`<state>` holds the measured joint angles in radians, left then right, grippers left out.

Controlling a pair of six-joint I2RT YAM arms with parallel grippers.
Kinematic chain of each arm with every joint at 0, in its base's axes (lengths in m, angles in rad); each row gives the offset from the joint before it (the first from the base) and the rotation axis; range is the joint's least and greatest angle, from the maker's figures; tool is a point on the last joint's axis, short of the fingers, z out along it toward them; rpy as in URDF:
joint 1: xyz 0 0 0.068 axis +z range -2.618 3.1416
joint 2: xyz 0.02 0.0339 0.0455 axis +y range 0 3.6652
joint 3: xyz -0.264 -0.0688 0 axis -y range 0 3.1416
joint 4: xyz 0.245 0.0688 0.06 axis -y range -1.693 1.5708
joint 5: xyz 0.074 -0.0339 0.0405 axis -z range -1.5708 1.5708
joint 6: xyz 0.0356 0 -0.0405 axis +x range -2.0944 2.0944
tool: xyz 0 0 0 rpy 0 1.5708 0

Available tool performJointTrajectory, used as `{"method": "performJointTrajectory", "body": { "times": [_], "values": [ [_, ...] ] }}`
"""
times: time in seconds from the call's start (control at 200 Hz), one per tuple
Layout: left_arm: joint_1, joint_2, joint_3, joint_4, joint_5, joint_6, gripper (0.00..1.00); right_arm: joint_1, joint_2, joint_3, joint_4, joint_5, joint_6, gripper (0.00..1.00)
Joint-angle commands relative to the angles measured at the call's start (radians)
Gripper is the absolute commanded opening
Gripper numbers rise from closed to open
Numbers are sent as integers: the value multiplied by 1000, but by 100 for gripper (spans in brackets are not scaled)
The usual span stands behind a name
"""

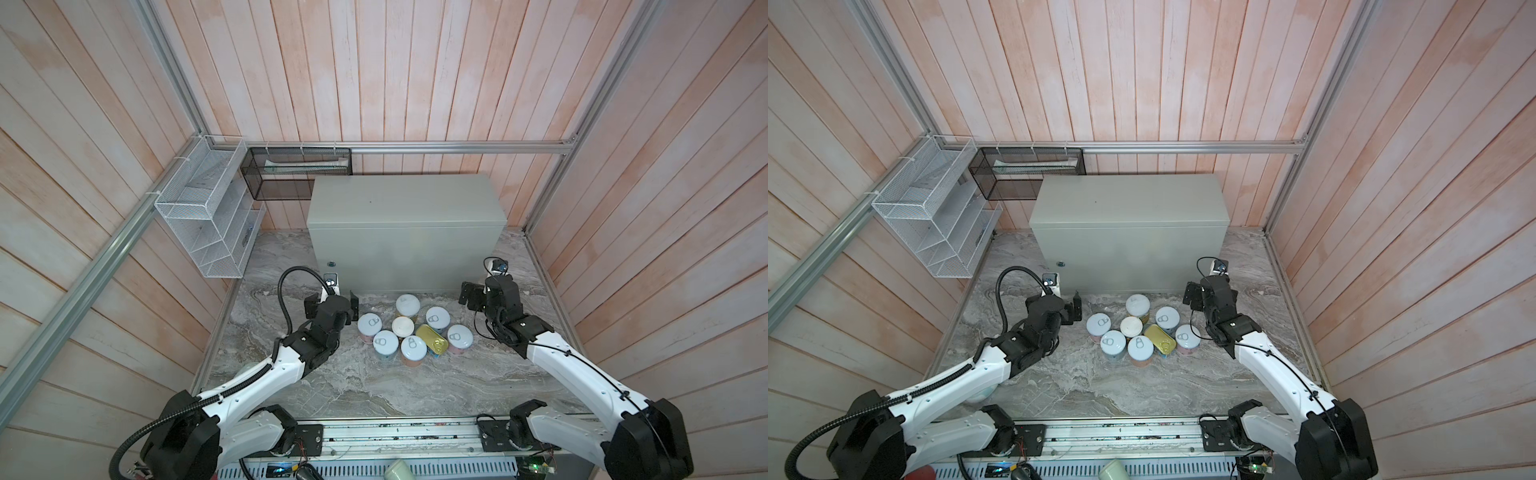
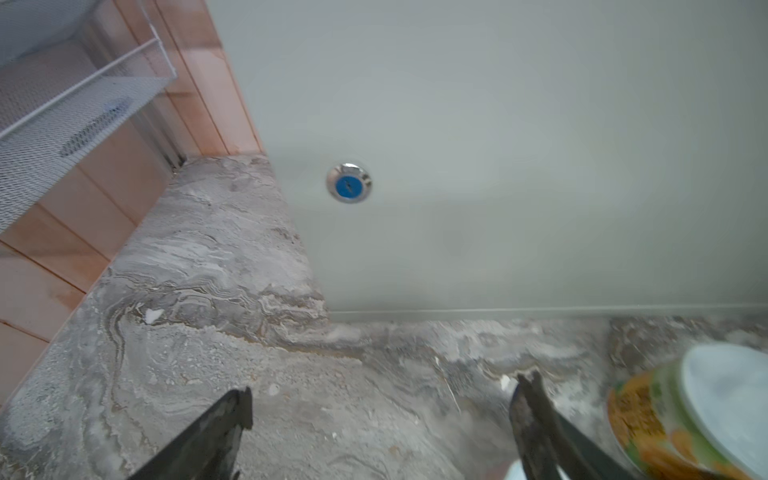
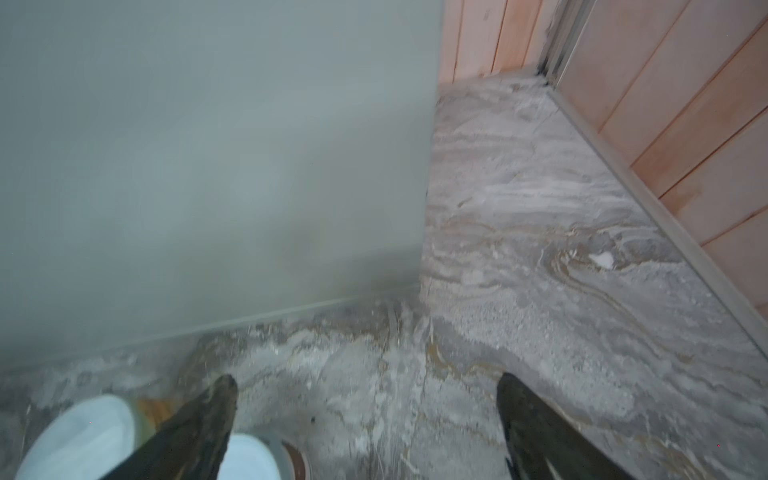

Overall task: Place and organize the canned foods onto the counter
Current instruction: 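Move both grippers down toward the cluster of cans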

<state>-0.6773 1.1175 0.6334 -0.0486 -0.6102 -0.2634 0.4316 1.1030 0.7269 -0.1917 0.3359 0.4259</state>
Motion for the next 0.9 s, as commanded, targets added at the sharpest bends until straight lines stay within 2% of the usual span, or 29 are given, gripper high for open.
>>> {"method": "performJointTrajectory", "body": {
  "times": [0.0, 0.145, 0.305, 0.6, 0.895],
  "values": [
    [-51, -44, 37, -112, -19, -42, 100, 64, -16, 52, -325, -29, 100, 98],
    [-86, -71, 59, -143, 24, -76, 100, 134, -36, 57, -438, -49, 173, 98],
    [-98, -84, 78, -134, 71, -103, 100, 142, -53, 34, -493, -82, 248, 98],
    [-102, -94, 66, -111, 109, -116, 100, 142, -36, -31, -379, -237, 283, 98],
    [-103, -91, 43, -82, 116, -107, 100, 142, 23, -16, -378, -151, 287, 98]
  ]
}}
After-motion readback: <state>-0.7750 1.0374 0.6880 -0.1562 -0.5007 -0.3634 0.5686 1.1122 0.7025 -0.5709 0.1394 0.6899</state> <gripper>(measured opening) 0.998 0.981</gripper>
